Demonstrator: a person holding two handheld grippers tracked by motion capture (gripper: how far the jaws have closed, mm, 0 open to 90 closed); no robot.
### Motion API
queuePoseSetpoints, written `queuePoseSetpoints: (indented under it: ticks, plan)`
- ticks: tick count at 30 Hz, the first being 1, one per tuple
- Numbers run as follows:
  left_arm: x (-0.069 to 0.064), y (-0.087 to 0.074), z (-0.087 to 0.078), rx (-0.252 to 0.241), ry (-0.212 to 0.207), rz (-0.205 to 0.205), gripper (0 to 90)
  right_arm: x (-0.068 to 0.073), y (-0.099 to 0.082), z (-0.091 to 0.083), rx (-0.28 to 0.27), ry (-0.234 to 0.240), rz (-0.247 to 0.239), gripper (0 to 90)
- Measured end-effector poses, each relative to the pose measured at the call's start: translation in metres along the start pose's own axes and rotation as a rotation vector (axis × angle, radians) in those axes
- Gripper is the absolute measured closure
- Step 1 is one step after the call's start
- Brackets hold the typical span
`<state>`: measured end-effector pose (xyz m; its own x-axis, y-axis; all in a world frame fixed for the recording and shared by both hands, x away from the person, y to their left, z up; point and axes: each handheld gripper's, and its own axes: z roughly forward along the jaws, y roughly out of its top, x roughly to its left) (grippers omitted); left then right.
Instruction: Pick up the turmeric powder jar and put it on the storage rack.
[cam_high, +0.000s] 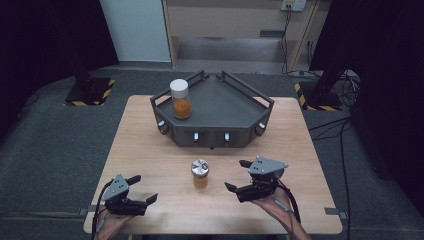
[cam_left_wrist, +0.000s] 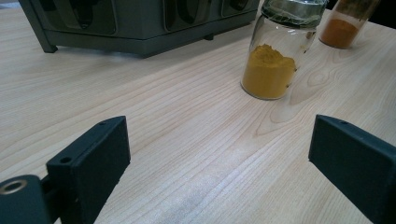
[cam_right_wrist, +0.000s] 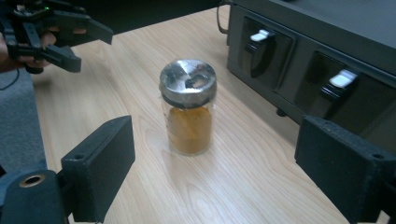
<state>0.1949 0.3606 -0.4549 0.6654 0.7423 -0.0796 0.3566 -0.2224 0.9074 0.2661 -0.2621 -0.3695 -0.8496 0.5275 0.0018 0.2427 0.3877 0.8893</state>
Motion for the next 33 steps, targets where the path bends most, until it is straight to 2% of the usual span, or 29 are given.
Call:
queuePoseSetpoints:
  ticks: [8,12,19,25,33]
  plan:
    - [-0.001,0.001,0.0,0.004,0.003,0.004,4.5,-0.006,0.014,0.021,0.014,0.048,0.009,12.2]
    - [-0.001,0.0,0.0,0.003,0.003,0.005,4.4,-0.006,0.018,0.028,0.019,0.055,0.006,12.3]
    - [-0.001,0.0,0.0,0.003,0.003,0.006,4.4,-0.011,0.026,0.05,0.036,0.089,0.018,12.5]
    - [-0.001,0.0,0.0,0.001,0.003,0.006,4.5,-0.008,0.034,0.067,0.065,0.098,-0.008,12.6]
    - [-0.001,0.0,-0.001,-0.001,0.005,0.003,4.5,-0.012,0.041,0.082,0.081,0.107,-0.004,12.9]
